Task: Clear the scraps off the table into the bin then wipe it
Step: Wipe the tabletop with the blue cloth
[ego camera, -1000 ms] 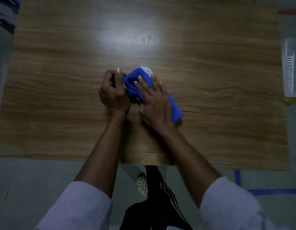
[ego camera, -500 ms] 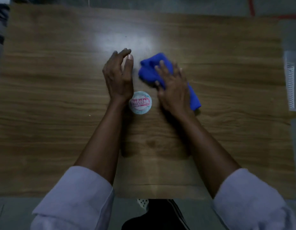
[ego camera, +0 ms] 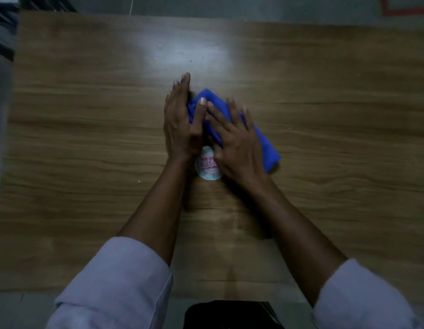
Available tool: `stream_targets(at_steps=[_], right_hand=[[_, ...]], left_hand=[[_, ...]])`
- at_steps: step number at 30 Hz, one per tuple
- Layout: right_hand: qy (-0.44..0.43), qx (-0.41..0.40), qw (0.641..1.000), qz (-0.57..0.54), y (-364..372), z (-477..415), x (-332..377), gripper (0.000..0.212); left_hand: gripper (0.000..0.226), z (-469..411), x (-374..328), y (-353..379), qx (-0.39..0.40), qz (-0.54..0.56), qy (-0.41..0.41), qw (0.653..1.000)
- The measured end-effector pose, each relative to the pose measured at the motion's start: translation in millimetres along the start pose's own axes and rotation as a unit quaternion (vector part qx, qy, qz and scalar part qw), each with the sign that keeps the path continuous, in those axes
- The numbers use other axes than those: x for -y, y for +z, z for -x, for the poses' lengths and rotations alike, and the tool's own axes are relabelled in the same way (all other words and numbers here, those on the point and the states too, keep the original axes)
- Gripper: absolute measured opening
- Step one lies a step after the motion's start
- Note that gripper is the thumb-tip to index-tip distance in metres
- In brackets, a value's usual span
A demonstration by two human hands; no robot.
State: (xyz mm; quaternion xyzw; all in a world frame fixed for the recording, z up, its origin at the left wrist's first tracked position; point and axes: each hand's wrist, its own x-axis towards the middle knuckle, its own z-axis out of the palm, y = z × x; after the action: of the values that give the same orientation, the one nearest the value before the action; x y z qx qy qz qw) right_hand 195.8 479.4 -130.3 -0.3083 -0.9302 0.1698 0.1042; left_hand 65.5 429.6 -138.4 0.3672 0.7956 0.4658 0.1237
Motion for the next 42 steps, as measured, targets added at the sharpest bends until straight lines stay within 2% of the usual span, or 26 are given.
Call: stream_targets(at_steps=[2,7,10,11,12,14,15,16,17,19,22,24,25,26,28,29,30,31,34,37,40,42], right_hand=[[0.052,-0.023,0.998,0.028,-11.2,0.8,-30.5,0.055],[0.211,-0.042,0.975,0.056,-44.0,-42.9,-92.7,0.056],[0.309,-0.073,0.947,0.058,-41.7,-61.9,-83.1,0.059],[0.315,-0.082,0.945,0.043,-33.8,-64.9,-65.7,0.06],[0.276,-0.079,0.958,0.02,-23.9,-65.6,-45.4,0.06],[0.08,-0.028,0.996,0.004,-4.1,-59.4,-13.2,0.057],[-0.012,0.006,1.0,0.009,0.5,-57.0,-9.7,0.057],[-0.071,0.036,0.997,0.01,-3.0,-59.3,-16.1,0.057],[-0.094,0.046,0.994,0.007,-8.6,-65.7,-29.4,0.058],[-0.036,0.026,0.999,0.012,-19.3,-83.4,-62.4,0.056],[0.164,-0.037,0.985,0.034,-41.4,-112.1,-104.8,0.057],[0.277,-0.071,0.958,0.019,-41.4,-119.3,-86.1,0.06],[0.3,-0.076,0.951,0.008,-34.6,-118.2,-65.6,0.062],[0.277,-0.077,0.958,-0.009,-25.6,-112.3,-43.3,0.062],[0.12,-0.046,0.991,-0.024,-5.3,-93.4,-12.9,0.058],[0.051,-0.018,0.998,-0.018,-3.4,-86.5,-15.2,0.057],[0.022,0.002,1.0,-0.019,-9.1,-86.6,-31.4,0.056],[0.037,-0.002,0.999,-0.021,-17.5,-89.5,-53.9,0.057],[0.204,-0.065,0.977,-0.008,-47.8,-100.8,-116.2,0.057],[0.317,-0.103,0.942,0.037,-53.1,-118.8,-114.6,0.058],[0.329,-0.093,0.94,0.008,-34.5,-145.1,-68.6,0.062],[0.255,-0.042,0.966,-0.009,-17.5,-162.4,-34.3,0.063]], left_hand=[[0.059,-1.5,1.2,-1.3,0.001,0.008,-0.003,1.0],[0.075,-2.9,-0.6,-3.6,0.006,0.027,-0.003,1.0],[0.073,-3.8,-1.9,-0.2,-0.006,0.007,0.002,1.0],[0.071,-4.2,-1.1,0.4,-0.01,-0.005,0.004,1.0],[0.069,-4.3,-0.4,1.3,-0.012,-0.019,0.007,1.0],[0.067,-4.4,0.1,4.5,-0.01,-0.065,0.015,0.998],[0.067,-4.6,0.4,6.0,-0.011,-0.092,0.017,0.996],[0.068,-5.1,0.5,7.2,-0.011,-0.117,0.019,0.993],[0.068,-5.7,0.4,8.6,-0.005,-0.143,0.021,0.99],[0.068,-6.7,-0.2,10.6,0.015,-0.21,0.031,0.977],[0.069,-7.0,0.7,14.3,0.025,-0.264,0.038,0.963],[0.069,-8.0,1.3,15.2,0.02,-0.274,0.036,0.961],[0.069,-9.0,1.4,15.0,0.017,-0.274,0.034,0.961],[0.069,-9.3,0.9,14.3,0.013,-0.268,0.032,0.963],[0.067,-8.8,-0.4,12.6,-0.004,-0.237,0.032,0.971],[0.066,-8.0,-1.2,11.5,-0.013,-0.219,0.033,0.975],[0.066,-8.1,-1.7,10.7,-0.017,-0.208,0.034,0.977],[0.067,-8.5,-1.7,10.3,-0.015,-0.207,0.034,0.978],[0.069,-8.9,-3.5,13.2,-0.007,-0.235,0.036,0.971],[0.071,-10.3,-3.2,16.7,0.01,-0.283,0.037,0.958],[0.072,-9.8,-2.8,18.5,0.025,-0.32,0.032,0.947],[0.071,-10.2,-3.4,18.4,0.023,-0.326,0.034,0.945]])
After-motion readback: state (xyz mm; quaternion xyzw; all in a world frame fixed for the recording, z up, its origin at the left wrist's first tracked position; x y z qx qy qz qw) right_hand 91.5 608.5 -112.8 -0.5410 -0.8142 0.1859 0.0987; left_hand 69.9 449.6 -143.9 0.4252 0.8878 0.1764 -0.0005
